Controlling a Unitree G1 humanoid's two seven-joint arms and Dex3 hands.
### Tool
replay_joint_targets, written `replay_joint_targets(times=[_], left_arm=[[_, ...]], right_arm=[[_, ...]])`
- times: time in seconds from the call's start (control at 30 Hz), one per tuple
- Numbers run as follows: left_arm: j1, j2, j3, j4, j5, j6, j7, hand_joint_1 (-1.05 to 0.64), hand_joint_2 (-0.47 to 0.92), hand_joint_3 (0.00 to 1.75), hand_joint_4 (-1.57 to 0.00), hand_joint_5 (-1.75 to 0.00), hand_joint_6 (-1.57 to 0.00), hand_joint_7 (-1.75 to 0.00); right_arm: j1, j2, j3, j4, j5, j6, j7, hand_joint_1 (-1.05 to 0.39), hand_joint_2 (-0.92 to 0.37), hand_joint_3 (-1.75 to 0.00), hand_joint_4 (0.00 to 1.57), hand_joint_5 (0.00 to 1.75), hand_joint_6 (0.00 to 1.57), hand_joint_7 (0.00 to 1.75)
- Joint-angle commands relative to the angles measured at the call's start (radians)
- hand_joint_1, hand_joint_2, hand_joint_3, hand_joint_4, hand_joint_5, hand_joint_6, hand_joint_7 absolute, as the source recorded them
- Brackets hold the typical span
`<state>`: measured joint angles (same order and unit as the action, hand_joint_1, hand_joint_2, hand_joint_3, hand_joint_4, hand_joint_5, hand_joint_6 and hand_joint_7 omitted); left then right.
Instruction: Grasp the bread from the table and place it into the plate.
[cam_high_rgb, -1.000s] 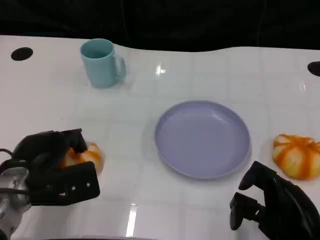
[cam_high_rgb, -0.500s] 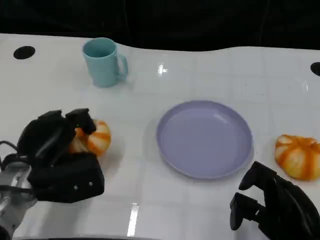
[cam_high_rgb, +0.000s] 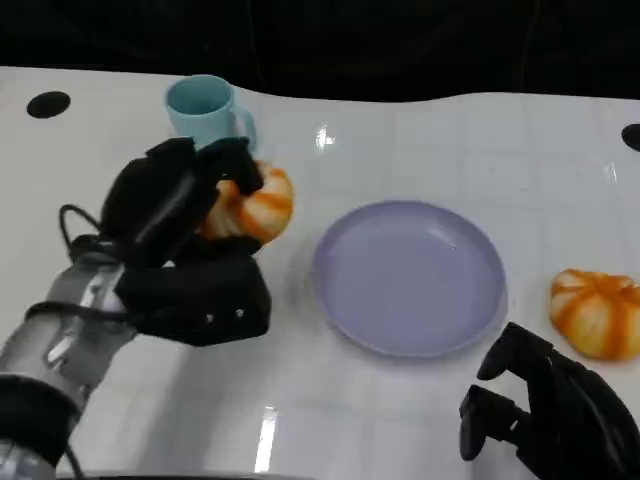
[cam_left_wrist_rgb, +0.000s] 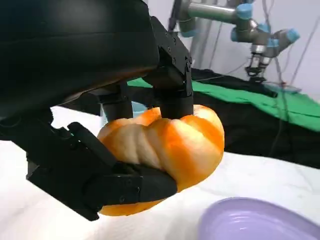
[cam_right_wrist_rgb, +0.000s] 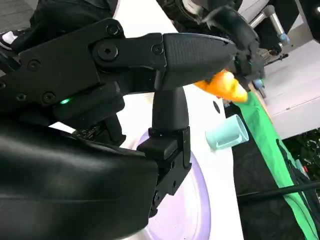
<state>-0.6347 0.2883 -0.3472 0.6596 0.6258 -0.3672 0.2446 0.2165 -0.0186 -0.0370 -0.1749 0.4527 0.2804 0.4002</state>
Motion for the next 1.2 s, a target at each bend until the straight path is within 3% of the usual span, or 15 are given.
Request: replay_joint_targets(times=[0.03,0.4,1.0,1.03,1.07,1.1,1.13,1.2], left_arm=[[-0.050,-0.029,-0.024,0.027,0.013,-0.006,-0.003,-0.17,0.58,1.04,-0.84,-1.74,-0.66,-1.75],[-0.163,-0.140,-0.107,0.162,0.006,-0.067,-0.077,-0.20,0.56,1.14,-0.94,-1.75,-0.76,-1.75],[-0.282,-0.277,-0.145,0.328,0.001,-0.031,-0.169,-0.21,0.48,1.28,-0.94,-1.75,-0.79,-1.75],[-0.287,-0.278,-0.144,0.333,-0.004,-0.025,-0.187,-0.22,0.48,1.27,-0.88,-1.73,-0.75,-1.69],[-0.291,-0.279,-0.144,0.336,-0.006,-0.018,-0.204,-0.24,0.49,1.18,-0.83,-1.59,-0.75,-1.48],[-0.293,-0.280,-0.143,0.337,-0.009,-0.009,-0.223,-0.26,0.56,0.97,-0.79,-1.40,-0.77,-1.17],[-0.295,-0.280,-0.143,0.337,-0.011,-0.003,-0.234,-0.28,0.62,0.83,-0.76,-1.32,-0.77,-1.01],[-0.295,-0.281,-0.142,0.334,-0.012,0.003,-0.246,-0.29,0.68,0.70,-0.74,-1.26,-0.78,-0.86]], right_arm=[[0.010,-0.005,0.001,-0.012,0.005,-0.005,-0.001,-0.55,-0.92,-0.46,0.75,1.75,0.48,1.75],[0.019,-0.010,0.003,-0.022,0.013,0.001,0.006,-0.55,-0.92,-0.45,0.75,1.75,0.48,1.75],[0.028,-0.010,0.008,-0.040,0.024,0.013,0.001,-0.55,-0.92,-0.47,0.79,1.75,0.49,1.75],[0.028,-0.009,0.008,-0.043,0.026,0.018,-0.002,-0.55,-0.92,-0.47,0.79,1.75,0.49,1.75],[0.029,-0.008,0.008,-0.045,0.026,0.021,-0.004,-0.54,-0.92,-0.47,0.79,1.75,0.49,1.75],[0.030,-0.006,0.007,-0.048,0.029,0.026,-0.007,-0.54,-0.92,-0.46,0.78,1.75,0.48,1.74],[0.030,-0.005,0.006,-0.050,0.030,0.029,-0.009,-0.54,-0.91,-0.46,0.78,1.75,0.48,1.74],[0.031,-0.004,0.006,-0.052,0.032,0.034,-0.012,-0.54,-0.91,-0.46,0.78,1.75,0.48,1.74]])
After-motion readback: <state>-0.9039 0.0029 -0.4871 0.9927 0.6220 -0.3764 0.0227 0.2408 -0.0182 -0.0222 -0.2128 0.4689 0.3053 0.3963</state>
